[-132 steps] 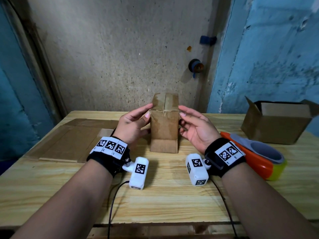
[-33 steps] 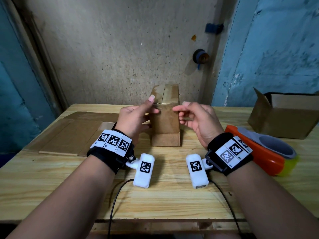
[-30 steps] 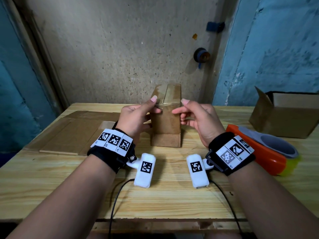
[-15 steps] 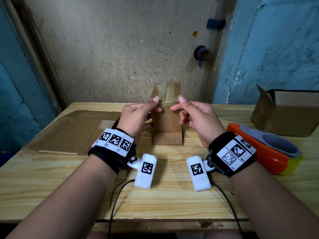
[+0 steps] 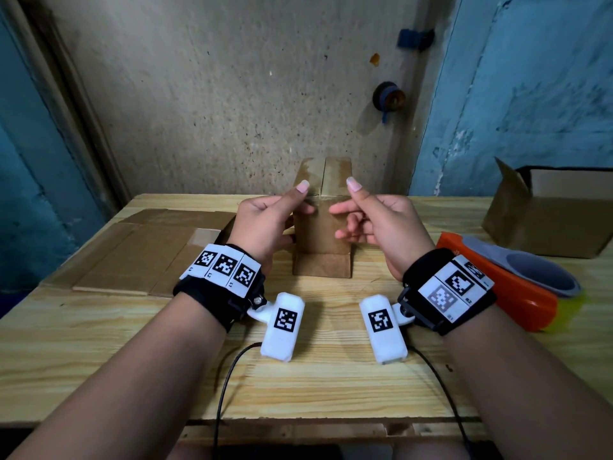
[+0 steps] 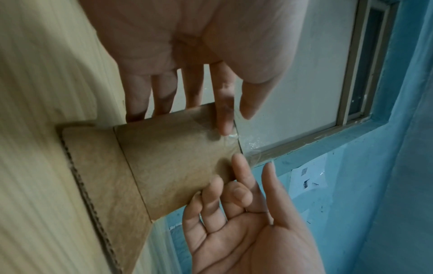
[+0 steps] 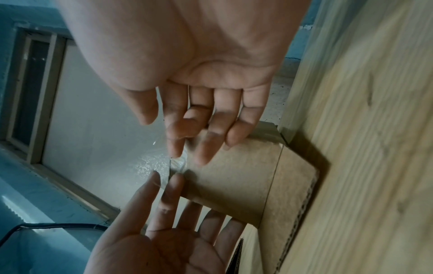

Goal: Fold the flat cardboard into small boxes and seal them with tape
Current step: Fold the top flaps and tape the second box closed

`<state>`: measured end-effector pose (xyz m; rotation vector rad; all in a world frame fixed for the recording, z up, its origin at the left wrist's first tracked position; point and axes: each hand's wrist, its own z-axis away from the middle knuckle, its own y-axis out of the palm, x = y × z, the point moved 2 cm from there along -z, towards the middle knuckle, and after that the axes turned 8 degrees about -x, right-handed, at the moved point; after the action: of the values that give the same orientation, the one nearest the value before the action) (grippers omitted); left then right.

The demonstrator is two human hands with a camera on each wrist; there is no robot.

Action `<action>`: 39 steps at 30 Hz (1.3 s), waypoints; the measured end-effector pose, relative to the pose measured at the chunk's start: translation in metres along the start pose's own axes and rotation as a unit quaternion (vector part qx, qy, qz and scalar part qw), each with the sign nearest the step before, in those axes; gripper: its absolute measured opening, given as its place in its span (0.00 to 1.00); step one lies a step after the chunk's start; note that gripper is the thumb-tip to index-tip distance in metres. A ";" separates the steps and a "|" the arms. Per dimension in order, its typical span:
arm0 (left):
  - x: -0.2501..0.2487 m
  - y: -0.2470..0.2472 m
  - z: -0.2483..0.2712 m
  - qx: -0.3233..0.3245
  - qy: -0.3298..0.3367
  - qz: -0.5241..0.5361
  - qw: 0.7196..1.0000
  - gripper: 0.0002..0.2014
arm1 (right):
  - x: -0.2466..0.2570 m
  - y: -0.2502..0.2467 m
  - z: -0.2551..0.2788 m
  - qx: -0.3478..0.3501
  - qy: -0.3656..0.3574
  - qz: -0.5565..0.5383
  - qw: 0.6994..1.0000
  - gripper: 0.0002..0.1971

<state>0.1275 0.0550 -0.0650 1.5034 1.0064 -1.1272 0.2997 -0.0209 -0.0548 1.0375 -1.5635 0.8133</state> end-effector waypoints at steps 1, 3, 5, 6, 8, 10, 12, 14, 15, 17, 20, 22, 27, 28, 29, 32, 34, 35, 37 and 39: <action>0.001 0.000 0.000 0.001 -0.002 0.001 1.000 0.17 | 0.001 0.001 0.001 0.000 0.001 0.002 1.000 0.23; 0.002 0.000 -0.001 0.003 -0.003 0.000 1.000 0.17 | 0.002 0.002 0.001 -0.003 0.005 0.003 1.000 0.22; 0.003 0.000 -0.001 0.007 0.003 -0.008 1.000 0.18 | 0.003 0.002 0.002 -0.006 0.007 0.004 1.000 0.22; 0.003 0.000 -0.001 0.010 0.007 -0.012 1.000 0.18 | 0.003 0.002 0.002 -0.007 0.008 0.003 1.000 0.22; 0.004 0.000 -0.001 0.015 0.010 -0.017 1.000 0.19 | 0.004 0.001 0.003 -0.007 0.009 0.003 1.000 0.22; 0.004 0.001 -0.001 0.017 0.010 -0.018 1.000 0.19 | 0.004 0.000 0.003 -0.008 0.010 0.000 1.000 0.22; 0.005 0.001 -0.001 0.019 0.008 -0.016 1.000 0.18 | 0.004 0.001 0.003 -0.012 0.010 -0.003 1.000 0.21; 0.004 0.002 -0.001 0.020 0.008 -0.015 1.000 0.17 | 0.003 0.001 0.002 -0.015 0.010 -0.002 1.000 0.20; 0.004 0.002 -0.001 0.020 0.008 -0.014 1.000 0.16 | 0.003 0.001 0.002 -0.014 0.008 0.000 1.000 0.20; 0.004 0.002 0.000 0.020 0.007 -0.012 1.000 0.16 | 0.002 0.000 0.001 -0.012 0.004 0.005 1.000 0.21; 0.004 0.002 0.000 0.019 0.007 -0.012 1.000 0.16 | 0.003 0.000 0.001 -0.013 0.005 0.003 1.000 0.20; 0.003 0.002 0.000 0.020 0.005 -0.014 1.000 0.15 | 0.004 0.001 0.001 -0.014 0.007 0.000 1.000 0.20; 0.002 0.003 0.002 0.023 -0.001 -0.014 1.000 0.13 | 0.004 0.000 0.002 -0.013 0.002 -0.006 1.000 0.17; 0.002 0.003 0.002 0.025 -0.001 -0.012 1.000 0.13 | 0.003 0.000 0.001 -0.012 0.001 -0.008 1.000 0.17; 0.002 0.003 0.002 0.027 -0.001 -0.012 1.000 0.13 | 0.003 0.000 0.001 -0.012 0.000 -0.007 1.000 0.17; 0.001 0.002 0.002 0.033 -0.006 -0.017 0.999 0.13 | 0.002 0.000 0.000 -0.013 -0.006 -0.002 1.000 0.15; 0.001 0.001 0.001 0.039 -0.007 -0.018 0.999 0.13 | 0.001 -0.001 0.000 -0.016 -0.014 -0.003 1.000 0.12; 0.001 0.001 0.001 0.041 -0.008 -0.019 0.999 0.14 | 0.001 -0.001 -0.001 -0.018 -0.018 -0.003 1.000 0.12; 0.001 0.001 0.002 0.045 -0.008 -0.018 0.999 0.15 | 0.001 -0.001 -0.001 -0.023 -0.024 -0.004 0.999 0.11; 0.001 0.001 0.002 0.045 -0.010 -0.019 0.999 0.15 | 0.001 -0.001 -0.001 -0.024 -0.028 -0.006 0.999 0.11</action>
<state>0.1282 0.0532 -0.0659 1.5467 0.9855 -1.2260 0.3010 -0.0201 -0.0535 1.0405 -1.6145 0.7402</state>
